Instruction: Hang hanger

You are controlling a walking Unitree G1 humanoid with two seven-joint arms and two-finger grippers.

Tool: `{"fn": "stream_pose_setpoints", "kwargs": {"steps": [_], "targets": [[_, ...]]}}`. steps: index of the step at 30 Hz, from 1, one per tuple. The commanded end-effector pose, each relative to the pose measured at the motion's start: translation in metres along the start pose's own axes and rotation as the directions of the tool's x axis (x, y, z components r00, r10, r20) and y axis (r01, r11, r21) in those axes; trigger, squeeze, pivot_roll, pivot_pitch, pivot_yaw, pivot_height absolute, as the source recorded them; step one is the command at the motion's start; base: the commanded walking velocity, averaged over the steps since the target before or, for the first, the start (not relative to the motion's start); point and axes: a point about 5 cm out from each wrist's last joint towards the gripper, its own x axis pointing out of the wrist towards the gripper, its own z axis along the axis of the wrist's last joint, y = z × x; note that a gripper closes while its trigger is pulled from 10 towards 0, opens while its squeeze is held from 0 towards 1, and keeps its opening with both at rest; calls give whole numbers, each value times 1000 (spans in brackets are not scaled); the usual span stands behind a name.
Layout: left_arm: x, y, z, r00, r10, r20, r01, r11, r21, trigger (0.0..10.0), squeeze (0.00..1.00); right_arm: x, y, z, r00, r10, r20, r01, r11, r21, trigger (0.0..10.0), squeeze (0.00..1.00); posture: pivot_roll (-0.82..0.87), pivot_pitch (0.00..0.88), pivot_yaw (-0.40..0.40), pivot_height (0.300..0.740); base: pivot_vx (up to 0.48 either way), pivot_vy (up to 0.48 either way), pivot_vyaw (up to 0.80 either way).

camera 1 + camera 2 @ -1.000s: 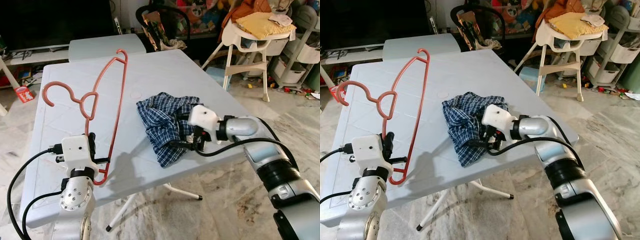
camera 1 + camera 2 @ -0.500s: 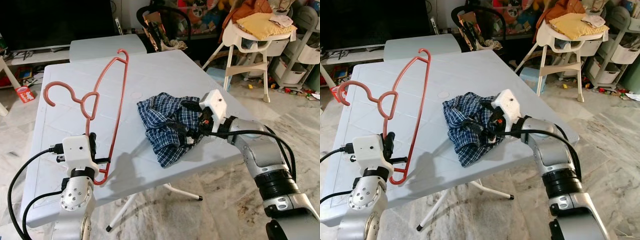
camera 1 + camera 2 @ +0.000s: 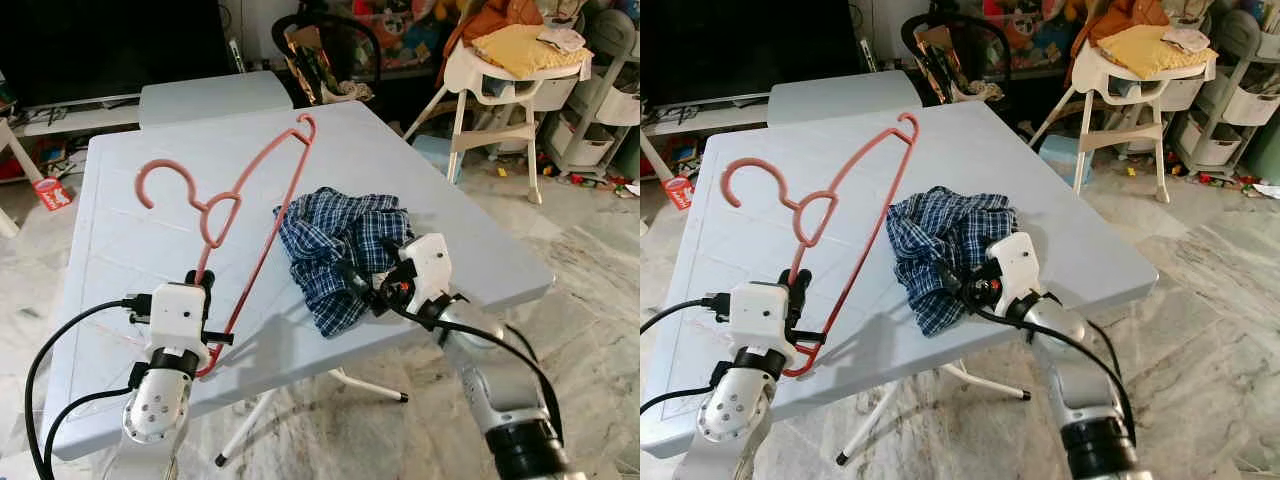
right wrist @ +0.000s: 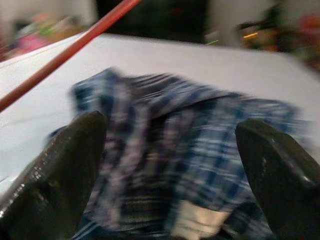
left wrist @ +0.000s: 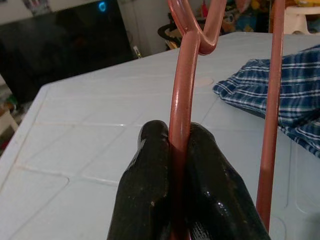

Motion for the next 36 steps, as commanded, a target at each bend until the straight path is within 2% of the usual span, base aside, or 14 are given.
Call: {"fn": "stream_pose_setpoints", "kwargs": {"steps": [1,5,9,15,18,21,27,36], "targets": [[-4,-4,-13,998,-20,-65,21,1000,9,10000,0,-4,-3,4,997,-71,21,72,997,-27,10000,0,-12,0,25,740,0,0,0],[-4,-7,-15,997,-47,-61,48,999,14,10000,0,-7,-3,1,983,-180,24,179,984,14,10000,0,-21,0,29,740,0,0,0],[-5,-9,-15,996,-74,-53,76,997,30,10000,0,-8,-5,1,973,-229,28,229,973,15,10000,0,-20,0,30,740,0,0,0],[-6,-6,-14,996,-70,-50,72,997,36,10000,0,-17,-19,0,950,-311,20,311,950,2,10000,0,-15,0,43,740,0,0,0],[-7,-4,-10,997,-81,-11,81,996,38,10000,0,-25,-24,-1,948,-319,12,319,947,-39,10000,0,-15,0,51,740,0,0,0],[-8,-3,-13,996,-81,-31,81,997,5,10000,0,-32,-26,-4,948,-320,-1,319,946,-59,10000,0,-21,0,56,740,0,0,0],[-11,1,-17,996,-72,-47,73,997,8,10000,0,-43,-25,-2,946,-324,-5,323,944,-62,10000,0,-25,0,46,740,0,0,0],[-11,-3,-19,996,-75,-48,74,997,-3,10000,0,-31,-12,2,943,-332,13,332,943,-10,10000,0,-28,0,36,740,0,0,0]]}}
